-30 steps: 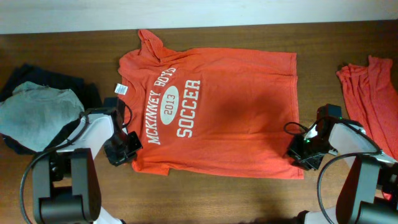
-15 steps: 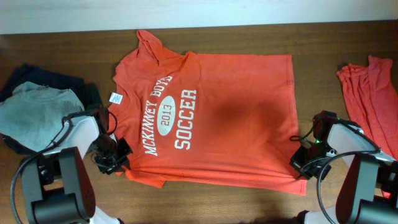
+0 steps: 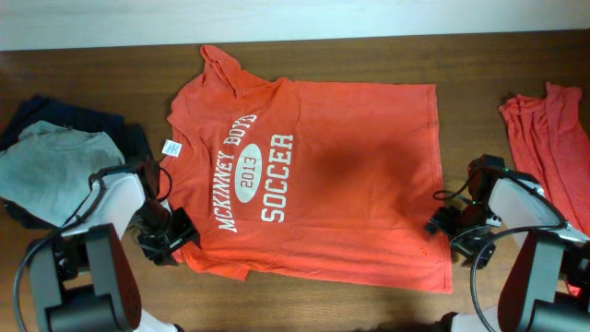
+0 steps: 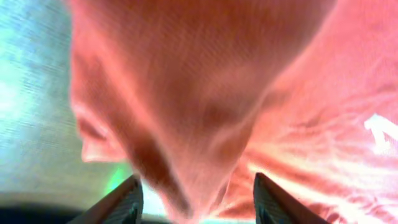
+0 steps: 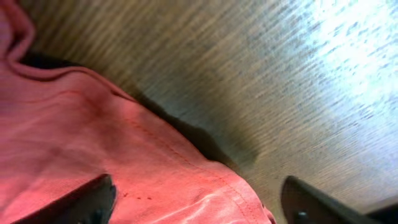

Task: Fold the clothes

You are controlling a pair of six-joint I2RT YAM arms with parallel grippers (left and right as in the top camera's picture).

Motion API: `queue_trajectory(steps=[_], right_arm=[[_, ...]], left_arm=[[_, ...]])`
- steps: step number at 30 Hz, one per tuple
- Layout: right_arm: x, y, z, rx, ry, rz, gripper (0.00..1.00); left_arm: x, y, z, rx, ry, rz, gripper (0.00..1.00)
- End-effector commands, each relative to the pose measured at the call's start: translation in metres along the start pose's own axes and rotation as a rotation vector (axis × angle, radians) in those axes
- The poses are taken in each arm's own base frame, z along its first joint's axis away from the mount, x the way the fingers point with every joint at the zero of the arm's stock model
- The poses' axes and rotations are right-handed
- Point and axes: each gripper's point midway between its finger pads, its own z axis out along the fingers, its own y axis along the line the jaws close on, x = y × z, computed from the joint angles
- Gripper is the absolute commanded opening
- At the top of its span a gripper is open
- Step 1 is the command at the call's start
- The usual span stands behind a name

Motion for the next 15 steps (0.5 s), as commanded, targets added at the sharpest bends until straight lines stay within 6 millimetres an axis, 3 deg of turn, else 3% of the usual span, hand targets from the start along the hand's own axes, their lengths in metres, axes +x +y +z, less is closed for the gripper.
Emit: queue_trajectory(steps=[1, 7, 10, 15], right_arm=[[-0.007, 0.003, -0.007, -0.014, -0.037, 0.009, 0.93], [-0.010, 0.005, -0.008, -0.024, -0.047, 0.007, 0.96], [-0.010, 0.005, -0.008, -0.024, -0.047, -0.007, 0.97], [-0.009, 0.006, -0.008, -0.027, -0.045, -0.027, 0.97]], left_arm=[[0.011, -0.006, -0.017, 0.055, -0.002, 0.004, 0.58], [0.022, -0.012, -0.020, 0.051, 0.006, 0.036, 0.57], [0.024, -0.012, -0.014, 0.008, -0.006, 0.072, 0.56], [0.048, -0.013, 0.002, -0.031, 0.065, 0.064, 0.57]])
